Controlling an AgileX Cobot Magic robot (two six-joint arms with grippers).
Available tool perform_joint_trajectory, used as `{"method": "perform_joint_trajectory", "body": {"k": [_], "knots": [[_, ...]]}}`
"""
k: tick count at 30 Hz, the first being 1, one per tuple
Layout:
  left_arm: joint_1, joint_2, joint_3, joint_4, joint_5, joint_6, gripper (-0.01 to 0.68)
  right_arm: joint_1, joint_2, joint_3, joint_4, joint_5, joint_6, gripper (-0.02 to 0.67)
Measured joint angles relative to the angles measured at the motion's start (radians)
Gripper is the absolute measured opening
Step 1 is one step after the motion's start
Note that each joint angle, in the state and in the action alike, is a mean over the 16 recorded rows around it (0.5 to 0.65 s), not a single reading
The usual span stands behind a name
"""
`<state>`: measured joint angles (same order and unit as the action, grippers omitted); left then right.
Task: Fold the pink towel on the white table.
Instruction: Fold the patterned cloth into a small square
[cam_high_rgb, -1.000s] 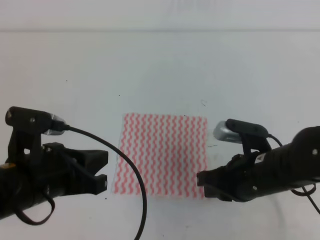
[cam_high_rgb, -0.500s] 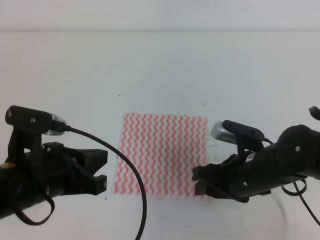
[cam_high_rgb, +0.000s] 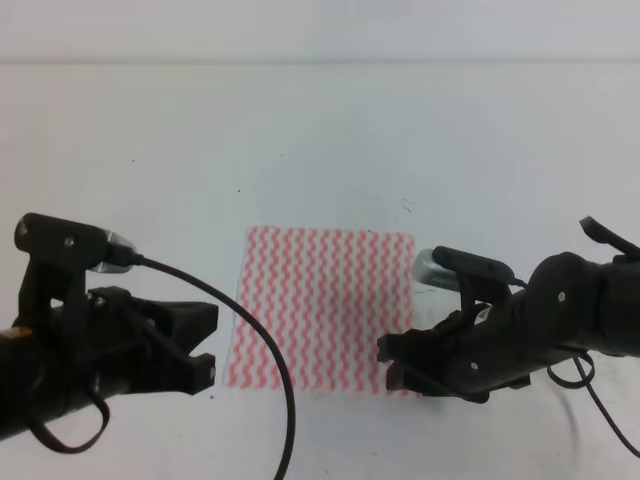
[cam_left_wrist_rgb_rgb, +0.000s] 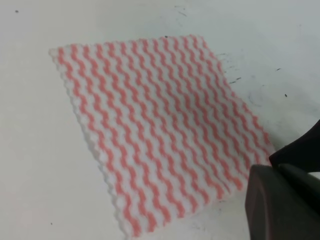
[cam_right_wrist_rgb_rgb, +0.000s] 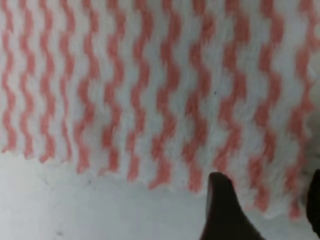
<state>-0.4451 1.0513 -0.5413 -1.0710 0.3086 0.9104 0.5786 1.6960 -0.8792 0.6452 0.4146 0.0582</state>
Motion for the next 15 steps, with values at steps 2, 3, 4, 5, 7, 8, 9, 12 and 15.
{"method": "perform_joint_trajectory", "body": {"k": [2,3,4,5,7,8,9,12,15], "knots": [[0.000,-0.001,0.000,0.000,0.000,0.000,-0.006,0.000,0.005,-0.001,-0.003,-0.009,0.000,0.332],[0.000,-0.001,0.000,0.000,0.000,0.000,-0.005,0.000,0.006,-0.001,-0.004,-0.013,-0.001,0.332],[0.000,-0.001,0.000,0.000,0.000,0.001,-0.005,0.000,0.007,-0.001,-0.006,-0.017,-0.001,0.332],[0.000,-0.001,0.000,0.000,0.000,0.001,-0.005,0.000,0.008,0.000,-0.007,-0.021,-0.001,0.332],[0.000,-0.001,0.000,0.000,-0.001,0.001,-0.005,0.000,0.011,-0.001,-0.009,-0.026,-0.001,0.332],[0.000,-0.001,0.000,0.000,-0.001,0.001,-0.005,0.000,0.011,-0.001,-0.010,-0.028,-0.002,0.332],[0.000,-0.001,0.000,0.000,-0.002,0.001,-0.006,0.000,0.011,-0.001,-0.011,-0.030,-0.002,0.332],[0.000,-0.001,0.000,0.000,-0.002,0.001,-0.005,0.000,0.011,-0.001,-0.013,-0.033,-0.002,0.332],[0.000,-0.001,0.000,0.000,-0.003,0.002,-0.005,0.000,0.011,-0.001,-0.014,-0.032,-0.003,0.331]]}}
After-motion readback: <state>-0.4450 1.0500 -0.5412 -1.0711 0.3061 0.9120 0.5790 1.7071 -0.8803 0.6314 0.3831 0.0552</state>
